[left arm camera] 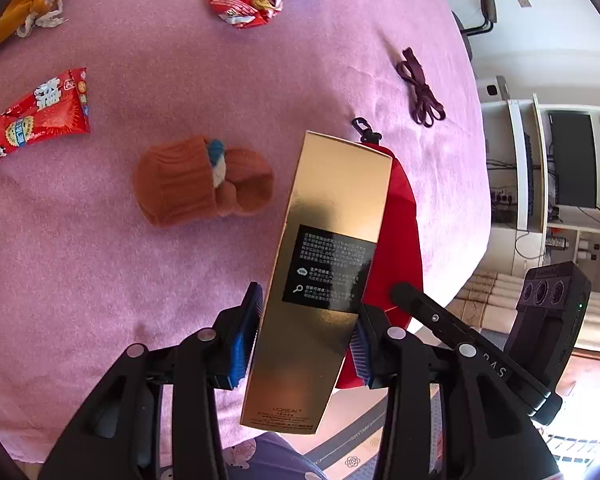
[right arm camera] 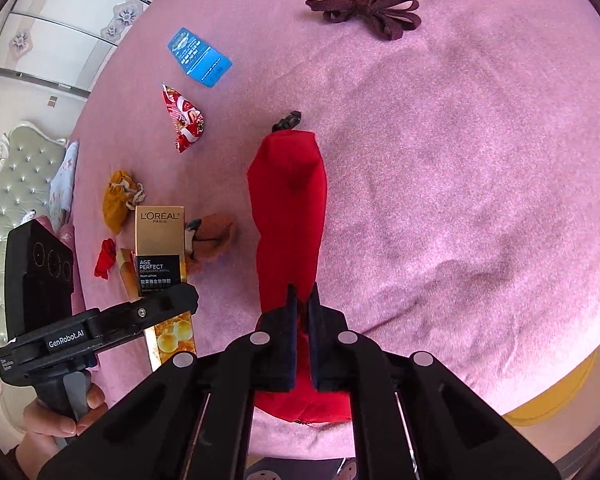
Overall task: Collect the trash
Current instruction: 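Grasp the red pouch with the right tool while the left tool holds the box, then carry the box and red pouch to the bucket and open both tools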
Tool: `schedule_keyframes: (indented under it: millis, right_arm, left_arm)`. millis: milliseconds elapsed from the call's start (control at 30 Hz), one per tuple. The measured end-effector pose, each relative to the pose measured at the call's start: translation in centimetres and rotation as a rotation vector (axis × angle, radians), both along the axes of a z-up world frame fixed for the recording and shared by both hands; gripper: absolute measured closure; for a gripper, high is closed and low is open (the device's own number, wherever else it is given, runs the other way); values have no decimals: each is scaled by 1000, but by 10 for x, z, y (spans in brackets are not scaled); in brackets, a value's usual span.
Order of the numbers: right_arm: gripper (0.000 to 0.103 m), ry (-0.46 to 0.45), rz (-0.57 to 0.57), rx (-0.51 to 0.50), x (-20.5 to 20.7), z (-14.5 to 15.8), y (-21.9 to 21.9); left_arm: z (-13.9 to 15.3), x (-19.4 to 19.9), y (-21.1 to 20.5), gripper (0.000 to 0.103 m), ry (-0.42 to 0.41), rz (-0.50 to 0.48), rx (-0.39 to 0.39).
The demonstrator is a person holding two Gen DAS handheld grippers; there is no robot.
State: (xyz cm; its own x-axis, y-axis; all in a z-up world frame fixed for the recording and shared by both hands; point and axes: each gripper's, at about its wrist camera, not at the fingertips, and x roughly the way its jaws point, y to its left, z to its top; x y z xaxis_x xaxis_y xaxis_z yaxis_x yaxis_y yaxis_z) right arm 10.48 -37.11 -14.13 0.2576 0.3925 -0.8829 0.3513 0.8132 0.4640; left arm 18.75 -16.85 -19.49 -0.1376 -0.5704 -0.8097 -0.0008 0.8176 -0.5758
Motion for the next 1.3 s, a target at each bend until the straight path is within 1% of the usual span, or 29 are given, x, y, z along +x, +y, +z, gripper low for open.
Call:
schedule_keyframes:
  millis: [100,300,467,567,867,1100,1300]
  right_arm:
    - [98,-13,-49,-11,-22,14,-1]
    - [98,-46,-157,-36,-65,39,-10]
    - [98,-56,-224,-44,-104,53,-22]
    - [98,-59,-268,-48,-131,59,-35]
    - [98,-50,-406,-48,-218,65,-93]
    - [98,-27,-512,-57,-293,65,-153]
    - [98,10,-579,-57,-347,54,-199]
  left_arm:
    - [8,-13,-8,62,-1,-59,-21]
    - [22,-39,-27,62,-10,-177,-36]
    - [37,-60,-48,62,-27,-258,-43]
    - [41,-74,-68,62,-28,-313,-43]
    - [49,-126,-151,62,-29,-474,-38]
    - [41,-188,-227,62,-9,-599,-17]
    - [29,-234,-287,62,14,-686,-1]
